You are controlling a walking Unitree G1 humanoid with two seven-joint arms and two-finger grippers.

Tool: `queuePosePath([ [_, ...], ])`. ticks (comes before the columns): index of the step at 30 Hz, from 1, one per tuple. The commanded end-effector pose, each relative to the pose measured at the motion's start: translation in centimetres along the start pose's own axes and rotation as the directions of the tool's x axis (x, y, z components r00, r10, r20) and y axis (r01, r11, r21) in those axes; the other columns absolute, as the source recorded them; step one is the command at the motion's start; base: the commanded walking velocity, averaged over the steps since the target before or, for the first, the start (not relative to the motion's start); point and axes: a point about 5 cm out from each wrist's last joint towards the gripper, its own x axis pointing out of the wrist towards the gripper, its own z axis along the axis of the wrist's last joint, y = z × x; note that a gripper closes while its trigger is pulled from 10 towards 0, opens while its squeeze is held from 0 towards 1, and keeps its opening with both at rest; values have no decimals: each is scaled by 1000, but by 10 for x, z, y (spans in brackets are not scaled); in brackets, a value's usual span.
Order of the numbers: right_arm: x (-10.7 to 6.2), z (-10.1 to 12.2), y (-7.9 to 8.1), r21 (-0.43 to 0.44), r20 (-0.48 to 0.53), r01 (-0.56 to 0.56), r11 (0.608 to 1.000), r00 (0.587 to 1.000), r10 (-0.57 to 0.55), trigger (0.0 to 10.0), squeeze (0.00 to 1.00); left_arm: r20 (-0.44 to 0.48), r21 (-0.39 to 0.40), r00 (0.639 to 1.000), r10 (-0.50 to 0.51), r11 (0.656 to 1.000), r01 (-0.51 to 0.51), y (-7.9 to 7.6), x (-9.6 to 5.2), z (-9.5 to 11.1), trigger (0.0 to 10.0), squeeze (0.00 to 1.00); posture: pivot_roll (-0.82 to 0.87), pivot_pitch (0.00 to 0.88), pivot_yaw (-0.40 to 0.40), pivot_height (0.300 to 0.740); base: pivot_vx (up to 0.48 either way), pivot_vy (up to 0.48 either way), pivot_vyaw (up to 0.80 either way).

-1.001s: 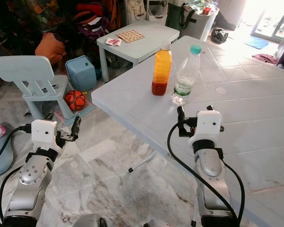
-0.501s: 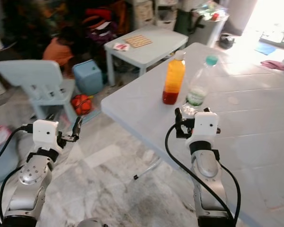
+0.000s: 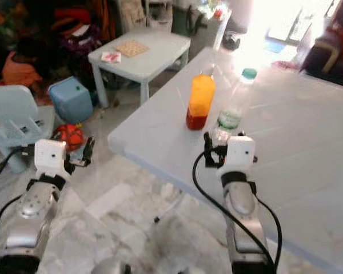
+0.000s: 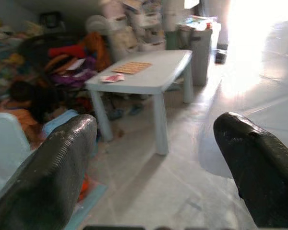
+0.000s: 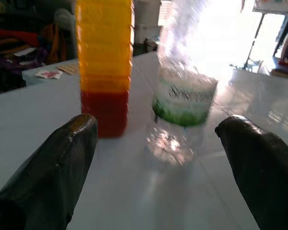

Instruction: Restocking fridge

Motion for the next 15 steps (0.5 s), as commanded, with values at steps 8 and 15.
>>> queuePosePath([
  [8,23,30,-18,-72,136,88,994,988,-77,10000,0,19,10,1000,-12,1000,12,-2,3,6,10000,0,16,34,-4,740,0,0,0],
  [15,53,49,-22,-69,190,99,993,978,-85,10000,0,15,14,999,-29,999,29,-2,2,6,10000,0,22,46,14,740,0,0,0],
])
